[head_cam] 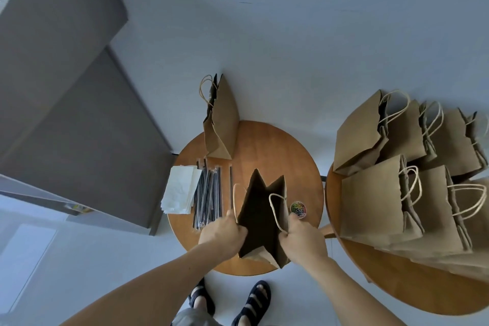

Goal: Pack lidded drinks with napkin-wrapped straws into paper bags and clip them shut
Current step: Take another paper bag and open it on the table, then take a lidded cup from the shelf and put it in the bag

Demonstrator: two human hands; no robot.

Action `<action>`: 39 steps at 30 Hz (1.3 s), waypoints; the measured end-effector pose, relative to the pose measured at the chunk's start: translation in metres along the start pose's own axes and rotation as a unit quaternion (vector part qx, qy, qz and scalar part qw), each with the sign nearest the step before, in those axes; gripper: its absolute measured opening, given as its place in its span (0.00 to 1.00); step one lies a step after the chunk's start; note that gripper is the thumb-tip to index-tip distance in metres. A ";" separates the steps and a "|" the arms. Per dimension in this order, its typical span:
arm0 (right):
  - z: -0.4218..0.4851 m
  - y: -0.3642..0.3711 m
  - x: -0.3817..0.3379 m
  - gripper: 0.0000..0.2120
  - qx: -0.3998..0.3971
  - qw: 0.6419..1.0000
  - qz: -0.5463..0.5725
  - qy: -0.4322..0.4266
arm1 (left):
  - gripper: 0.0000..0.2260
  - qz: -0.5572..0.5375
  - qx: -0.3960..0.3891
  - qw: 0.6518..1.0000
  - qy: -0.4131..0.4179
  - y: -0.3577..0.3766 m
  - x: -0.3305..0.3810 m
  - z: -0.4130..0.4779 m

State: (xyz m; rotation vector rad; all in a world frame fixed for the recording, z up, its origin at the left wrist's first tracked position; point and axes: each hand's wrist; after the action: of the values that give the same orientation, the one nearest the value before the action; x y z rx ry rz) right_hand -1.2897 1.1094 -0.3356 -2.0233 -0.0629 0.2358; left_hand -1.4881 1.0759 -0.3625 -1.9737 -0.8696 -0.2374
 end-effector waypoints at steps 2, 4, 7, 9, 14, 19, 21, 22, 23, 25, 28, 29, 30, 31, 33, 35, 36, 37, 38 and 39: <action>0.000 -0.001 0.000 0.12 -0.031 0.999 0.020 -0.017 | 0.25 0.004 -0.041 0.999 0.007 -0.001 -0.004 0.003; 0.001 -0.004 0.001 0.18 -0.062 0.996 0.051 -0.026 | 0.36 -0.002 -0.094 0.996 0.010 -0.006 -0.007 0.006; -0.001 -0.012 0.003 0.35 -0.109 0.988 0.105 -0.031 | 0.44 -0.036 -0.175 0.984 0.025 -0.019 -0.006 0.013; -0.002 -0.018 0.007 0.38 -0.140 0.978 0.151 -0.040 | 0.45 -0.039 -0.227 0.972 0.039 -0.033 -0.004 0.018; 0.007 -0.050 0.008 0.29 -0.063 0.985 0.145 -0.064 | 0.38 0.136 -0.105 0.981 0.093 -0.076 0.011 0.028; 0.025 -0.085 -0.021 0.24 0.064 0.990 0.077 -0.098 | 0.31 0.157 0.049 0.977 0.139 -0.114 0.042 0.025; 0.032 -0.096 -0.035 0.24 0.081 0.988 0.054 -0.121 | 0.28 0.146 0.066 0.976 0.149 -0.130 0.049 0.019; 0.036 -0.101 -0.043 0.24 0.086 0.987 0.042 -0.130 | 0.27 0.144 0.072 0.975 0.151 -0.140 0.051 0.015; 0.040 -0.107 -0.051 0.25 0.089 0.986 0.032 -0.139 | 0.27 0.144 0.078 0.975 0.152 -0.151 0.052 0.011; 0.047 -0.121 -0.068 0.26 0.090 0.983 0.014 -0.159 | 0.29 0.144 0.101 0.973 0.147 -0.176 0.054 0.001; 0.056 -0.146 -0.100 0.27 0.099 0.976 -0.010 -0.195 | 0.29 0.125 0.158 0.970 0.137 -0.219 0.050 -0.016; 0.059 -0.156 -0.113 0.27 0.104 0.973 -0.015 -0.208 | 0.29 0.119 0.176 0.968 0.137 -0.234 0.048 -0.022; 0.061 -0.169 -0.128 0.25 0.114 0.967 -0.017 -0.226 | 0.30 0.114 0.196 0.964 0.136 -0.252 0.044 -0.030; 0.062 -0.182 -0.146 0.23 0.126 0.961 -0.016 -0.245 | 0.30 0.109 0.217 0.961 0.135 -0.272 0.040 -0.039; 0.062 -0.213 -0.184 0.17 0.145 0.949 -0.011 -0.280 | 0.31 0.099 0.268 0.948 0.139 -0.316 0.033 -0.057; 0.058 -0.244 -0.224 0.19 0.169 0.935 -0.009 -0.312 | 0.31 0.089 0.321 0.931 0.148 -0.362 0.025 -0.076; 0.054 -0.259 -0.245 0.22 0.182 0.927 -0.008 -0.328 | 0.30 0.086 0.347 0.922 0.150 -0.385 0.018 -0.086; 0.049 -0.273 -0.267 0.24 0.193 0.919 -0.008 -0.343 | 0.29 0.083 0.372 0.912 0.148 -0.406 0.010 -0.096; 0.045 -0.284 -0.288 0.25 0.207 0.910 -0.008 -0.359 | 0.29 0.079 0.393 0.905 0.141 -0.426 -0.001 -0.104; 0.040 -0.294 -0.310 0.25 0.220 0.902 -0.008 -0.372 | 0.29 0.076 0.409 0.900 0.131 -0.446 -0.015 -0.112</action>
State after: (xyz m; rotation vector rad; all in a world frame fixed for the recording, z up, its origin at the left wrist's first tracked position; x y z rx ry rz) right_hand -1.5840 1.2305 -0.0477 -1.3870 -0.4643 0.9200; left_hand -1.7736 1.1165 -0.0045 -1.1727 -0.5057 -0.0269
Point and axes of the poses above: each hand's wrist, its own z-axis towards the middle knuckle, its own y-axis out of the palm, x = y × z, and after that the axes turned 11 degrees about -z, right-handed
